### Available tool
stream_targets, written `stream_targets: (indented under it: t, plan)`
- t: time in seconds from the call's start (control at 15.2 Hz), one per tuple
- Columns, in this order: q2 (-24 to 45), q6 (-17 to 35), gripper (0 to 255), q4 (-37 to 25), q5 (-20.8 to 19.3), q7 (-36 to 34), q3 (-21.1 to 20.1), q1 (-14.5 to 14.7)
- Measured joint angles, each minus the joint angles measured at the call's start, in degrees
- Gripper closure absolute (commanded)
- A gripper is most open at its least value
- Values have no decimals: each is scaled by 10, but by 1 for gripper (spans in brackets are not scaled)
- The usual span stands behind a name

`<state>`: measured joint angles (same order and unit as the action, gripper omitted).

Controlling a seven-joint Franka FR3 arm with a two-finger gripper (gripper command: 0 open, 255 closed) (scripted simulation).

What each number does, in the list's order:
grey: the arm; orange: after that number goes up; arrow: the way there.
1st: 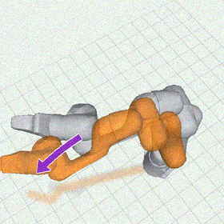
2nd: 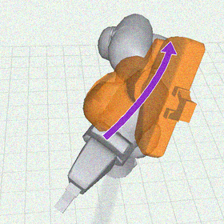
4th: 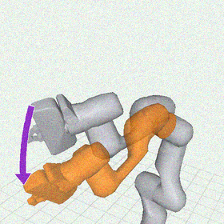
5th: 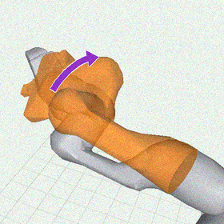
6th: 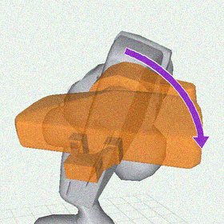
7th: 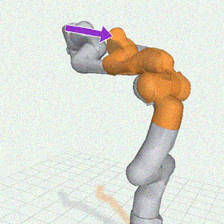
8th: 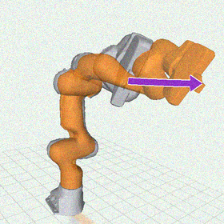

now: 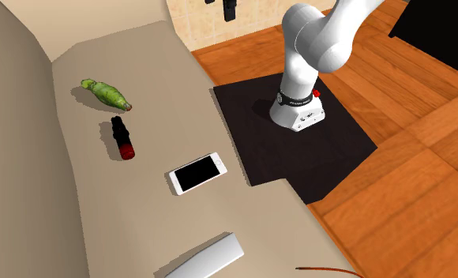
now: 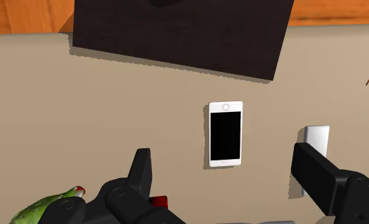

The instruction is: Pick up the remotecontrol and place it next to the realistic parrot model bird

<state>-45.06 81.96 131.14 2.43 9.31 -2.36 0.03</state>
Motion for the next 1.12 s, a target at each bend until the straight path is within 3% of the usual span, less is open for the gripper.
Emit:
stream_targets:
  t: [0.53, 1.12]
  plan:
    - [25, 90, 0, 56, 37, -53, -57, 18]
    - [117, 251, 0, 108, 83, -136, -153, 43]
